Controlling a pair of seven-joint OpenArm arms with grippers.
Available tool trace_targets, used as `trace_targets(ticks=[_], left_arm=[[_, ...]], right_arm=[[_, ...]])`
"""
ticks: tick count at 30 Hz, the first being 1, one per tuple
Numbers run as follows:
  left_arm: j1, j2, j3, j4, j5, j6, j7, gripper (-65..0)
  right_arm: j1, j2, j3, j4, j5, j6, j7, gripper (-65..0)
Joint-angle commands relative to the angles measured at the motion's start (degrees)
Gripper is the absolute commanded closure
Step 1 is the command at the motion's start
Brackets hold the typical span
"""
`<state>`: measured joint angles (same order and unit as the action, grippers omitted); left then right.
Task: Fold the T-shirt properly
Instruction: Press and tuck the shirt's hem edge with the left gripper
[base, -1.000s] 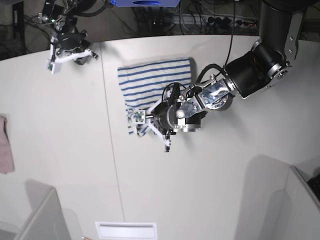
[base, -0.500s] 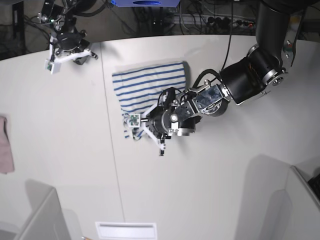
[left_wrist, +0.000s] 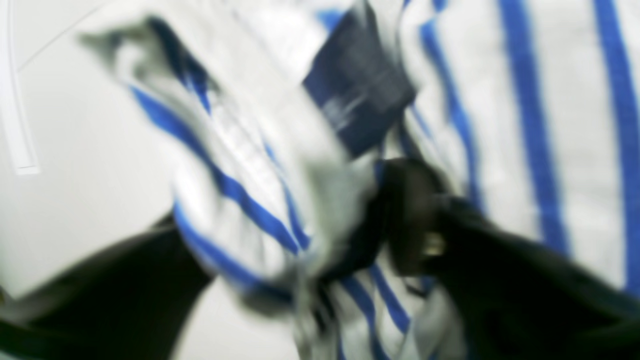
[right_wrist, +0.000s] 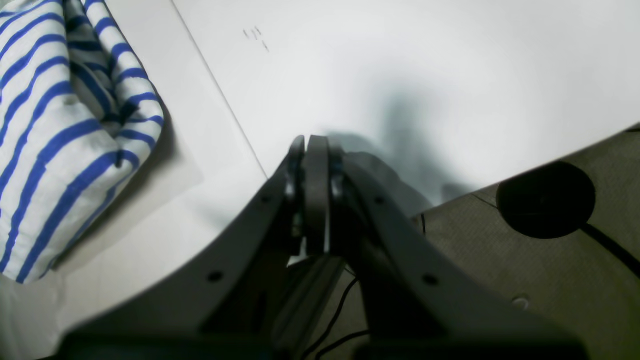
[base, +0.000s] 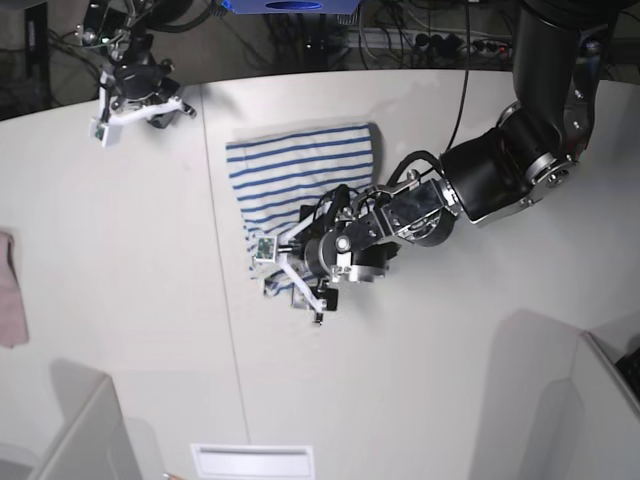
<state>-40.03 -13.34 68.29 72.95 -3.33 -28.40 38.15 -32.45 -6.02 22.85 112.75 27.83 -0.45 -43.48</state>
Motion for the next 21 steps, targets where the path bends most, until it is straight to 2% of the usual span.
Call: trace_targets(ticks=[1,3,5,13,16,18,20,21], left_arm=[[-1.4,0.3,-0.5,0.7,-0.5,-0.1,0.0,-50.7],[-1.6,0.3,-1.6,0.9,-0.1,-0.1,0.0,-57.9],[-1.3,0.3,-5.0,1.9,-0.4,-0.1,0.0,-61.9],[2.4,-0.6,-26.3,14.7,-0.7,-0.1,0.1,-63.4],[7.5,-3.8,-33.5,23.8,-0.8,-0.1,0.1,-63.2],[14.1,-5.5,-39.7,30.3,-0.4,-0.1,0.1,-62.5],[20.7,-6.9,-45.7,35.4,-0.4,-0.1,0.1,-55.9],[24.8,-8.0,-49.6,37.5,-0.7,-0.1,0.1,-48.9]], right_arm=[[-0.3,0.1,0.0,0.8,0.3,0.2,1.0,0.0],[-0.3,0.0,0.0,0.7,0.3,0.2,1.0,0.0],[-0.3,0.0,0.0,0.7,0.3,0.2,1.0,0.0],[-0.1,0.0,-0.1,0.8,0.3,0.8,1.0,0.0],[-0.1,0.0,0.0,1.1,0.3,7.7,1.1,0.0],[-0.2,0.0,0.4,1.2,0.3,12.0,1.2,0.0],[-0.3,0.2,0.5,1.2,0.0,13.9,1.5,0.0],[-0.7,0.4,0.5,1.2,-0.1,14.2,2.8,0.0]])
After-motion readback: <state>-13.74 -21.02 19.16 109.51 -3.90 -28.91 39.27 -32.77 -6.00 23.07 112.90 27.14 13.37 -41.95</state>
